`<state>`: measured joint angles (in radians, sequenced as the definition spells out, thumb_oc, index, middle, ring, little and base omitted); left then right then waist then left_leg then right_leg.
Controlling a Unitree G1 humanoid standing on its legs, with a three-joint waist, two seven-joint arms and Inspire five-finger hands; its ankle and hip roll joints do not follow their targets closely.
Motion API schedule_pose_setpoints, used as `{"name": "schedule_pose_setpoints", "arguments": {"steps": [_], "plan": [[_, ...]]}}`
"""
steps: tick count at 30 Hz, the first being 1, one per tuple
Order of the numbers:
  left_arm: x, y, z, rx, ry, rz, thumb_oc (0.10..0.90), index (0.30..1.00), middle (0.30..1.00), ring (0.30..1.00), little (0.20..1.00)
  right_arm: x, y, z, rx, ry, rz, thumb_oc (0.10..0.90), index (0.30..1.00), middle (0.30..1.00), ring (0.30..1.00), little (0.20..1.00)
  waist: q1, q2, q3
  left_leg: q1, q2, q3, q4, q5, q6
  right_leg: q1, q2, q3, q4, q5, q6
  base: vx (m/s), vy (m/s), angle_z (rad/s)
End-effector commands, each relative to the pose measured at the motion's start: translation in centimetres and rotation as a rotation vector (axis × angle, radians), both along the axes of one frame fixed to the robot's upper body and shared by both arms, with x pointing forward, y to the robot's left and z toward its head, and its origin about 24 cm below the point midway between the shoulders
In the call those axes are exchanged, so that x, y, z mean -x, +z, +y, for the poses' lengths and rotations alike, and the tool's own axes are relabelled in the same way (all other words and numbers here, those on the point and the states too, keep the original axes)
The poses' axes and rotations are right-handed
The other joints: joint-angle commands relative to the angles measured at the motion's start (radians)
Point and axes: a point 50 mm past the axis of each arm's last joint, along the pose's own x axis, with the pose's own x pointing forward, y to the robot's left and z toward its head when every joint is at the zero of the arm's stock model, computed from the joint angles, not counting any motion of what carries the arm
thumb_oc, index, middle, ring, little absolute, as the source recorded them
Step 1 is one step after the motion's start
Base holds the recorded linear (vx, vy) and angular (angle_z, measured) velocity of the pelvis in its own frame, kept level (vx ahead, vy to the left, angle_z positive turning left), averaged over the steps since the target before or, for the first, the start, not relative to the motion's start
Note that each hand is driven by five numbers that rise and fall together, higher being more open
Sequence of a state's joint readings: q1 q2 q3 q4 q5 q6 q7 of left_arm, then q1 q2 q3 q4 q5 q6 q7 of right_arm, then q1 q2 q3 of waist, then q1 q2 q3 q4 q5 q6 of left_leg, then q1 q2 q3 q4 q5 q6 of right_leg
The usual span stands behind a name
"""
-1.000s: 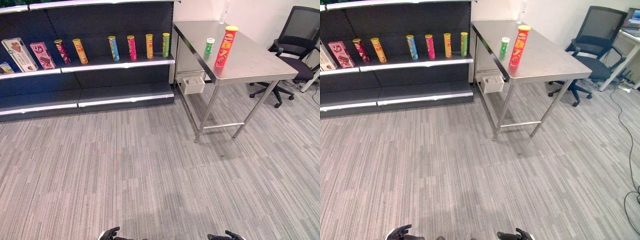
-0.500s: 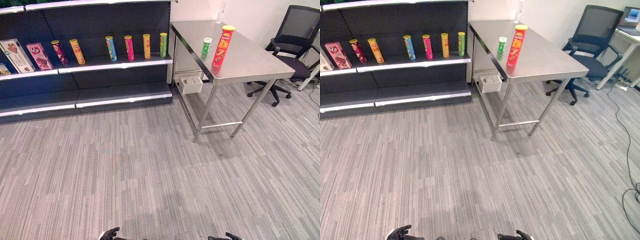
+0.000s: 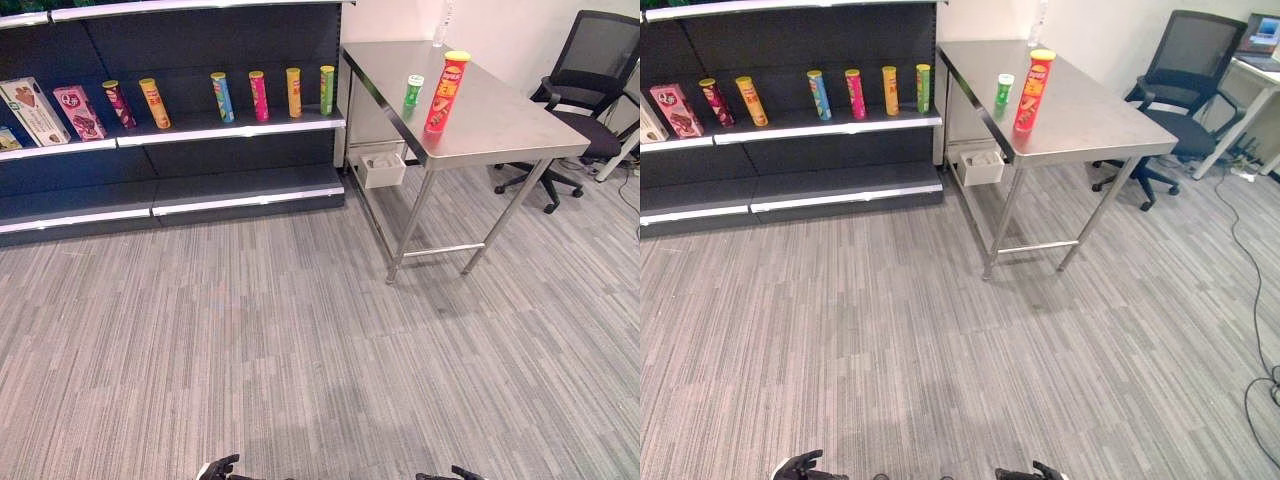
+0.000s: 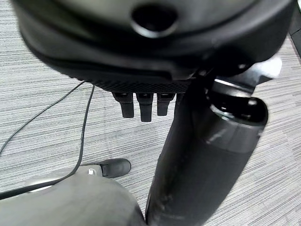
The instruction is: Put the goods on the table back onto the shelves and tidy them up.
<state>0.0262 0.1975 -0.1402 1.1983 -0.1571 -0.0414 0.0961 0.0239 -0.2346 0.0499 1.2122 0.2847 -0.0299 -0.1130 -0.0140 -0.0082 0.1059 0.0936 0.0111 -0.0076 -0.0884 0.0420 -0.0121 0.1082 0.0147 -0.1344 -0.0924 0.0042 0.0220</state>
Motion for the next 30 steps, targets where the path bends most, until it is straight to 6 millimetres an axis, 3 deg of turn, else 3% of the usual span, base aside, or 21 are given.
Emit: {"name": "schedule_pose_setpoints", "arguments": {"steps": [1, 13, 14, 15, 16, 17, 18, 19, 20, 22, 23, 24, 26, 30], "plan": [[-2.7, 0.6, 0.1, -0.019, -0.008, -0.082, 0.800, 0.900, 0.900, 0.900, 0.900, -1.5, 0.9, -1.9, 0.064, 0.017, -0.051, 0.800, 0.900, 0.900, 0.900, 0.900, 0.012, -0.020, -0.005, 0.005, -0.015, 0.003, 0.023, -0.094, -0.058, -0.034, -0.070, -0.039, 0.051, -0.042, 0.161, 0.00, 0.000, 0.00], [-2.6, 0.7, 0.5, -0.025, 0.005, -0.080, 0.800, 0.900, 0.900, 0.900, 0.900, -2.0, 1.1, -1.9, 0.059, 0.028, -0.067, 0.800, 0.900, 0.900, 0.900, 0.900, 0.020, -0.028, 0.014, -0.017, -0.009, -0.015, 0.065, -0.114, -0.061, -0.049, -0.060, -0.031, 0.064, -0.052, 0.151, 0.00, -0.049, 0.00], [-3.7, 1.1, 0.6, -0.020, 0.012, -0.123, 0.800, 0.900, 0.900, 0.900, 0.900, -3.0, 1.5, -1.9, 0.065, 0.038, -0.105, 0.800, 0.900, 0.900, 0.900, 0.900, 0.031, -0.041, 0.054, -0.098, -0.016, -0.030, 0.215, -0.145, -0.069, -0.069, -0.056, -0.020, 0.084, -0.064, 0.136, -0.15, -0.274, -0.02], [-4.3, 1.3, 0.3, 0.002, 0.024, -0.146, 0.800, 0.900, 0.900, 0.900, 0.900, -4.1, 2.0, -2.3, 0.075, 0.039, -0.150, 0.800, 0.900, 0.900, 0.900, 0.900, 0.050, -0.051, 0.126, -0.248, -0.047, -0.078, 0.497, -0.101, -0.063, -0.069, -0.051, -0.008, 0.114, -0.071, 0.106, 0.47, -0.183, 0.02], [-4.4, 1.2, -0.3, 0.017, 0.051, -0.158, 0.800, 0.900, 0.900, 0.900, 0.900, -5.4, 2.6, -2.7, 0.103, 0.035, -0.188, 0.800, 0.900, 0.900, 0.900, 0.900, 0.076, -0.024, 0.120, -0.422, -0.007, -0.071, 0.105, 0.037, -0.110, -0.002, -0.010, 0.030, 0.086, -0.158, 0.109, 0.52, -0.053, 0.38], [-4.4, 1.2, -0.3, 0.017, 0.051, -0.158, 0.800, 0.900, 0.900, 0.900, 0.900, -5.4, 2.6, -2.7, 0.103, 0.035, -0.188, 0.800, 0.900, 0.900, 0.900, 0.900, 0.076, -0.024, 0.120, -0.422, -0.007, -0.071, 0.105, 0.037, -0.110, -0.002, -0.010, 0.030, 0.086, -0.158, 0.109, 1.03, 0.228, 0.59], [-3.6, 0.9, -0.3, 0.021, 0.059, -0.132, 0.800, 0.900, 0.900, 0.900, 0.900, -5.2, 2.4, -2.6, 0.096, 0.027, -0.176, 0.800, 0.900, 0.900, 0.900, 0.900, 0.077, -0.011, 0.095, -0.432, 0.014, -0.025, 0.011, 0.077, -0.125, 0.059, 0.003, 0.073, 0.066, -0.185, 0.112, 0.57, 0.249, 0.44], [-3.3, 0.8, -0.3, 0.020, 0.065, -0.122, 0.800, 0.900, 0.900, 0.900, 0.900, -4.9, 2.3, -2.4, 0.093, 0.033, -0.172, 0.800, 0.900, 0.900, 0.900, 0.900, 0.083, -0.006, 0.087, -0.410, 0.020, -0.024, 0.017, 0.113, -0.126, 0.080, -0.003, 0.083, 0.066, -0.195, 0.120, 1.09, 0.529, -0.29], [-3.4, 1.1, 0.7, -0.009, 0.089, -0.139, 0.800, 0.900, 0.900, 0.900, 0.900, -4.8, 2.0, -1.6, 0.077, 0.073, -0.154, 0.800, 0.900, 0.900, 0.900, 0.900, 0.100, -0.029, 0.062, -0.371, 0.011, 0.003, 0.066, 0.119, -0.104, 0.075, -0.080, 0.098, 0.144, -0.180, 0.160, 0.69, 0.370, -1.27], [-3.7, 1.3, 1.0, -0.015, 0.093, -0.153, 0.800, 0.900, 0.900, 0.900, 0.900, -4.9, 2.0, -1.5, 0.073, 0.079, -0.157, 0.800, 0.900, 0.900, 0.900, 0.900, 0.102, -0.032, 0.060, -0.364, 0.012, 0.011, 0.078, 0.107, -0.097, 0.050, -0.093, 0.099, 0.185, -0.158, 0.168, 0.43, 0.216, -1.92], [-4.6, 1.9, 1.6, -0.026, 0.090, -0.194, 0.800, 0.900, 0.900, 0.900, 0.900, -5.7, 2.2, -1.2, 0.070, 0.097, -0.177, 0.800, 0.900, 0.900, 0.900, 0.900, 0.105, -0.038, 0.065, -0.346, 0.007, 0.019, 0.094, 0.081, -0.077, 0.001, -0.112, 0.115, 0.253, -0.080, 0.186, 0.24, 0.111, -1.52], [-4.6, 1.9, 1.6, -0.026, 0.089, -0.194, 0.800, 0.900, 0.900, 0.900, 0.900, -5.7, 2.2, -1.2, 0.070, 0.097, -0.177, 0.800, 0.900, 0.900, 0.900, 0.900, 0.106, -0.038, 0.065, -0.346, 0.007, 0.020, 0.095, 0.080, -0.077, 0.000, -0.112, 0.116, 0.254, -0.080, 0.186, 0.29, 0.123, -0.80], [-4.5, 1.9, 2.0, -0.037, 0.085, -0.191, 0.800, 0.900, 0.900, 0.900, 0.900, -6.2, 2.3, -0.8, 0.059, 0.102, -0.191, 0.800, 0.900, 0.900, 0.900, 0.900, 0.112, -0.052, 0.050, -0.326, -0.012, 0.016, 0.092, 0.055, -0.055, -0.010, -0.136, 0.123, 0.247, 0.007, 0.207, 0.20, 0.071, -0.08], [-4.0, 1.8, 2.3, -0.050, 0.084, -0.176, 0.800, 0.900, 0.900, 0.900, 0.900, -6.5, 2.4, -0.6, 0.045, 0.104, -0.202, 0.800, 0.900, 0.900, 0.900, 0.900, 0.116, -0.064, 0.038, -0.317, -0.039, 0.001, 0.099, 0.022, -0.028, -0.008, -0.153, 0.134, 0.247, 0.083, 0.229, 0.12, 0.055, 0.01]]}}
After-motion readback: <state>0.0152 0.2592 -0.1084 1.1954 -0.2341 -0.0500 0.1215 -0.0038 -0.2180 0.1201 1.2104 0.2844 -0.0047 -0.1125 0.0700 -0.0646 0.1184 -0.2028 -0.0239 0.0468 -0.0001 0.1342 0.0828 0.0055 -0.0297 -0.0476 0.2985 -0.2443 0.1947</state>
